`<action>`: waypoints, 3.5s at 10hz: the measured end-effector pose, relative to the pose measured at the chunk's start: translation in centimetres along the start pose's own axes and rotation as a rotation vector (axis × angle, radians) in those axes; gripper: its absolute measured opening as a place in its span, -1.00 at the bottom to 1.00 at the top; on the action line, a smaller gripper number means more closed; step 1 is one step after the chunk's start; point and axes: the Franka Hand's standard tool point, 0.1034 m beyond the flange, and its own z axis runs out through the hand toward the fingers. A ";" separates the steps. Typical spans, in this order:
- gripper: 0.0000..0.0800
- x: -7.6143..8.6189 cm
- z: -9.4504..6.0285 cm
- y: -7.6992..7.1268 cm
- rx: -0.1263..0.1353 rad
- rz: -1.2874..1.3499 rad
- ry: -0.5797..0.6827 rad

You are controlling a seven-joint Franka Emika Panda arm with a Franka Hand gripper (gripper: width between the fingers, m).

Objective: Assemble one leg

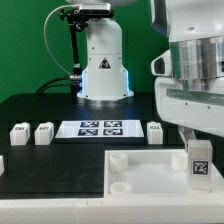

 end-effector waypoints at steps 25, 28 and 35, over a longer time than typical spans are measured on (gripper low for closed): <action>0.60 0.5 0.5 1.5 -0.107 0.173 0.120; 0.62 -0.1 0.6 1.3 -0.128 -0.174 0.107; 0.09 1.4 0.3 0.9 -0.147 -0.823 0.107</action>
Offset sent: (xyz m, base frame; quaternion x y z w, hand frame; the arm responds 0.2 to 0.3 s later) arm -0.0112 -0.0178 -0.0017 -0.0068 0.0181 -0.4793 0.8775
